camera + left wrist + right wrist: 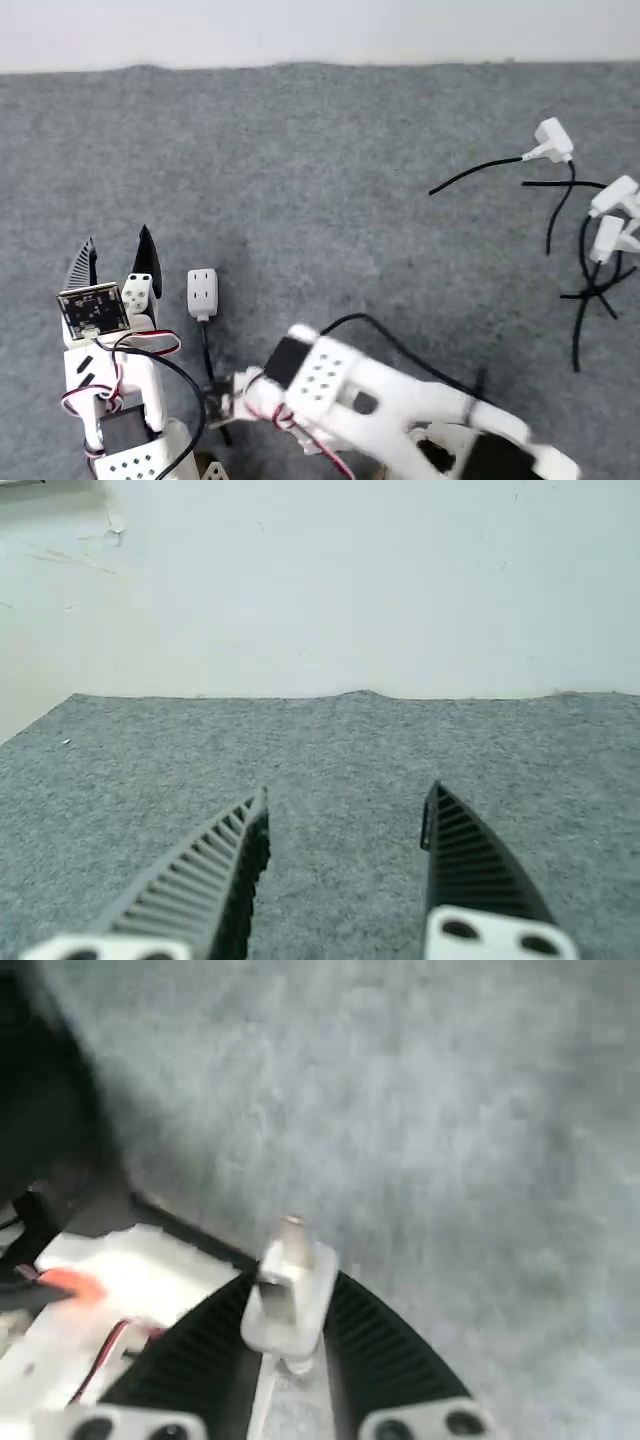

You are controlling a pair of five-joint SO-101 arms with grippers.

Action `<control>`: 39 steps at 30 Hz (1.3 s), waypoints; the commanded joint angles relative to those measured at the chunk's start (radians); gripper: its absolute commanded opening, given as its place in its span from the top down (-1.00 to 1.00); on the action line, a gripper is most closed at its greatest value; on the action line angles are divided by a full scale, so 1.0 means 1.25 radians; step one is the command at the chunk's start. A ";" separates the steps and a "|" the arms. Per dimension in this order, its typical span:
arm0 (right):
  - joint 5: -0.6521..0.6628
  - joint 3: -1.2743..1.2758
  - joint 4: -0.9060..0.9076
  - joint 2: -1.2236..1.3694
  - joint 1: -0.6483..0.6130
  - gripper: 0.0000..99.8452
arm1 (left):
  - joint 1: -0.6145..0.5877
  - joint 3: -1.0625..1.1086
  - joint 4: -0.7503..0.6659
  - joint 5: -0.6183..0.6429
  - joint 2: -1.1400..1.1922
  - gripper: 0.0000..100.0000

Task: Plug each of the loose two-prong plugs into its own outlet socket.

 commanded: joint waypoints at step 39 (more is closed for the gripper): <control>-0.043 -0.387 -0.343 0.375 0.337 0.98 | -0.034 -0.007 -0.022 -0.009 0.001 0.51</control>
